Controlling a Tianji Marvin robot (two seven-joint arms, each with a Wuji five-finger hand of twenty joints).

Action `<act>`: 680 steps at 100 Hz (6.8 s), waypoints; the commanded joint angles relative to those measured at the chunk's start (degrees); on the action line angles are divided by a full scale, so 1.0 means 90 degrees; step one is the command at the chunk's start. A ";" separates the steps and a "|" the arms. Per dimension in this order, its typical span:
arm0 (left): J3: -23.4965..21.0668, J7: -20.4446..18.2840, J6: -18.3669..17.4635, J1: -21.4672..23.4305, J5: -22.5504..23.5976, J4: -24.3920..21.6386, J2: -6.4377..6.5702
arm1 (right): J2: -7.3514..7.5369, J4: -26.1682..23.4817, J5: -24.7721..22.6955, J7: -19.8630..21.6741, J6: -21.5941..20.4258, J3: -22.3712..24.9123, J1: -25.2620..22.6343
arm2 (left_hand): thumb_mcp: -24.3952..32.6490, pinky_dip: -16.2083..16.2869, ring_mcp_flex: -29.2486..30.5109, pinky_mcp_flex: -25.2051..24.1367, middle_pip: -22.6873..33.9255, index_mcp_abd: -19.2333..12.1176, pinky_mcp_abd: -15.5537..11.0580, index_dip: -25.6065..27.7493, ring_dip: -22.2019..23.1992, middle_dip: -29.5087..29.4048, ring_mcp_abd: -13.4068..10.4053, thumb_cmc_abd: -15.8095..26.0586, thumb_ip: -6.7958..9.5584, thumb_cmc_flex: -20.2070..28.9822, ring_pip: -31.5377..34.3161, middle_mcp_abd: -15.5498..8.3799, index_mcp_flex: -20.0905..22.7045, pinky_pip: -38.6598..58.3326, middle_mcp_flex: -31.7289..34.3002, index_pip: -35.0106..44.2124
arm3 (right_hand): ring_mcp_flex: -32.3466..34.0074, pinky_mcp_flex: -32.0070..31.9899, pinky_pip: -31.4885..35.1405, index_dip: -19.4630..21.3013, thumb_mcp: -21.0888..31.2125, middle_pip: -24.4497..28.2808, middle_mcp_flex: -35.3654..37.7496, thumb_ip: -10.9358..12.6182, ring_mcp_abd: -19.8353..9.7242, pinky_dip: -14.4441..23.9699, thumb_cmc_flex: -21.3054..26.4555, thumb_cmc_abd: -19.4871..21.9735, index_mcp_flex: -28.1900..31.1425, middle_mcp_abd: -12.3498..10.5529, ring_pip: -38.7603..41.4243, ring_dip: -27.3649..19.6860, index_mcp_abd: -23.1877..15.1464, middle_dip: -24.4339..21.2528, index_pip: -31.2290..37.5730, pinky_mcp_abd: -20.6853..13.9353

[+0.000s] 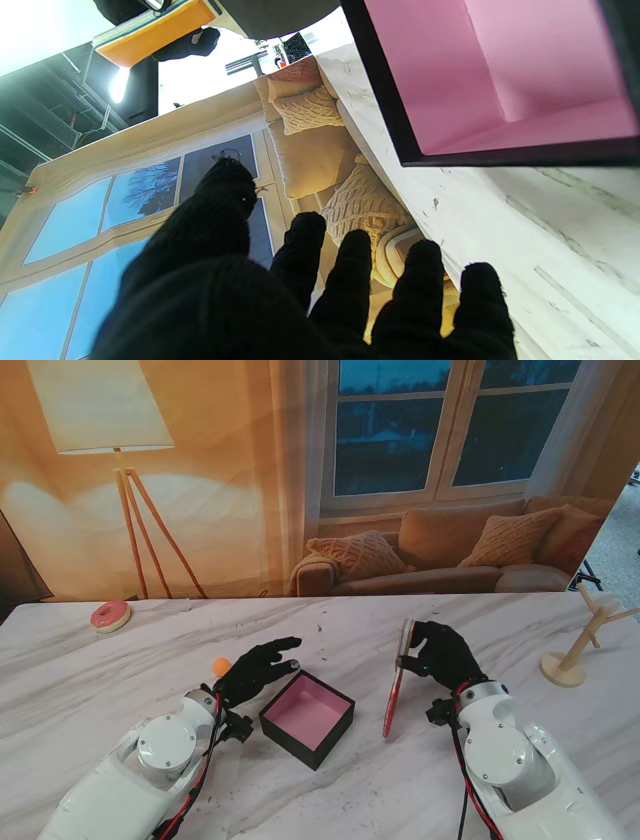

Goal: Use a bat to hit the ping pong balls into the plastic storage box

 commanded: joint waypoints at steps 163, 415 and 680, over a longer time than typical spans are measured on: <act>-0.0009 -0.0110 0.0053 0.0027 -0.0050 -0.0051 -0.0030 | 0.0139 -0.0345 0.0470 0.0799 -0.0123 0.0708 -0.0901 | -0.0403 0.0169 -0.0030 -0.0028 -0.0084 -0.0029 -0.0115 -0.0057 0.0043 0.0058 -0.0011 0.0225 0.0060 0.0233 -0.0035 0.0015 0.0122 0.0060 0.0286 -0.0031 | -0.0765 -0.0765 -0.0914 -0.0646 0.0448 -0.0310 -0.0540 0.0964 -0.0209 -0.0240 -0.0230 0.0952 -0.2200 -0.0370 -0.0580 0.0210 -0.1257 0.0104 -0.2787 -0.0100; 0.0007 -0.0282 0.0271 0.0002 -0.0249 -0.0089 -0.0025 | 0.0270 0.0356 0.0191 0.1251 -0.0460 0.0506 -0.0313 | -0.0695 0.0333 -0.0019 0.0145 -0.0091 -0.0006 -0.0029 -0.0056 0.0080 0.0071 0.0066 0.0403 0.0056 0.0383 -0.0009 0.0082 0.0233 0.0159 0.0333 -0.0005 | 0.0757 0.0226 -0.0287 0.0432 0.0462 0.0327 0.1717 0.0343 0.0118 -0.0345 -0.0341 0.0142 -0.0204 -0.0256 0.0257 0.0569 -0.1109 0.1139 -0.0380 0.0305; -0.1509 -0.1211 0.0811 0.0165 0.2889 -0.0664 0.0616 | -0.0150 -0.0691 0.2690 0.0283 -0.0772 -0.0027 -0.0796 | 0.2234 -0.0720 -0.0386 -0.0177 0.0536 -0.0275 0.0092 0.0150 0.0648 0.0867 -0.0108 -0.1219 -0.0113 -0.0233 0.1061 -0.0084 0.0402 0.3780 -0.0786 0.0708 | 0.1906 0.1700 -0.0415 -0.0440 -0.0020 -0.0980 0.3261 0.0570 0.0761 -0.1304 0.1293 0.1506 0.1072 -0.0183 -0.2158 -0.1370 -0.0681 -0.0675 0.0101 0.0755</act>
